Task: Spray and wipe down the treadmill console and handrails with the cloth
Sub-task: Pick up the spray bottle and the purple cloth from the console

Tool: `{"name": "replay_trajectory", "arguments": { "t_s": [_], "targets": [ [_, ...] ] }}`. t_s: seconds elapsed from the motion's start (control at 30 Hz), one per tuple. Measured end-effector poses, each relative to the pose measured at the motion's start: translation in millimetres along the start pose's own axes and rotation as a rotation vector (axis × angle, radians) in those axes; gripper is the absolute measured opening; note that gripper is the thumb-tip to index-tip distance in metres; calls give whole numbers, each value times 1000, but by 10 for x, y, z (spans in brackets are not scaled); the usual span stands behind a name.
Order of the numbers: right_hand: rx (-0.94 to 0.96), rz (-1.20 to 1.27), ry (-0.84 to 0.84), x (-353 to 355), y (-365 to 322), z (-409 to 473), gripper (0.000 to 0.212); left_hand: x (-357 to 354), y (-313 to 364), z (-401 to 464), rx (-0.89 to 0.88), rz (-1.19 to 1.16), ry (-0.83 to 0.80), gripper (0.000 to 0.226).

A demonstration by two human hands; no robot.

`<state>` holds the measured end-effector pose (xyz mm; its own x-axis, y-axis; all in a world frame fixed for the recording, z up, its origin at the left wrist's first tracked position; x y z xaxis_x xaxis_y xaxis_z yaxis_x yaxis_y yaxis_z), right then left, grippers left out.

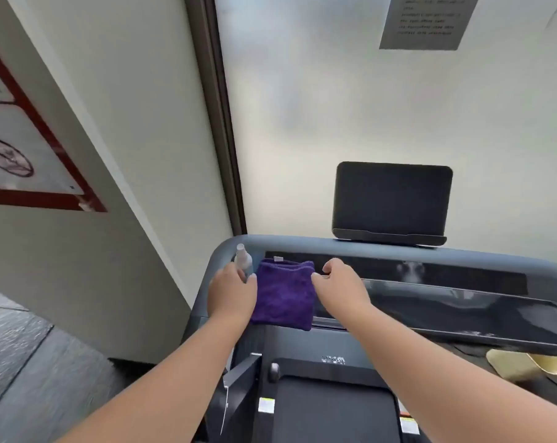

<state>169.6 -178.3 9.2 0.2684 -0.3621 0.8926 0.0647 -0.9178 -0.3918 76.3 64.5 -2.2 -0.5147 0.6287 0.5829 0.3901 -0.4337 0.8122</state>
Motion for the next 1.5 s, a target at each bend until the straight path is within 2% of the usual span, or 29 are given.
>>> {"name": "replay_trajectory", "arguments": {
  "t_s": [0.1,0.2,0.3,0.5,0.6,0.77,0.97,1.07,1.13,1.27,1.43,1.5],
  "targets": [
    [-137,133,-181,-331,120,175,38,-92,-191,13,146,5,-2,20],
    [-228,318,-304,-565,145,252,22,-245,-302,-28,243,38,-53,25],
    [-305,436,-301,-646,216,340,14,-401,-329,-48,278,67,-106,31],
    [-417,786,-442,-920,125,309,38,-508,-313,-70,279,65,-102,31],
    [-360,812,-476,-997,48,292,31,-498,-325,-86,285,72,-91,31],
    [-153,706,-366,-952,-87,322,20,-524,-357,-72,304,62,-94,33],
    [8,735,-387,-916,-279,298,39,-562,-434,-47,349,73,-98,42],
    [68,714,-434,-908,-405,284,40,-591,-457,-38,366,91,-96,49],
    [37,725,-467,-938,-399,279,36,-598,-458,-38,368,88,-89,49],
    [-117,911,-596,-1096,-241,204,38,-571,-455,-85,366,63,-47,42],
    [12,828,-522,-1105,-310,101,20,-566,-433,-130,344,57,-55,39],
    [29,832,-505,-1116,-373,55,19,-550,-429,-120,329,52,-75,36]
  ]
}}
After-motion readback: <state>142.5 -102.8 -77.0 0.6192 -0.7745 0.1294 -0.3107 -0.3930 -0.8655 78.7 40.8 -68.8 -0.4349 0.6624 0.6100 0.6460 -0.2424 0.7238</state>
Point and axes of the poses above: each hand's wrist, its own z-axis towards the middle knuckle, its own x-axis out of the back of the hand, y = z × x, the point moved 10 cm from there along z, towards the middle knuckle, and after that the axes turned 15 degrees about -z, right-handed, at the moved point
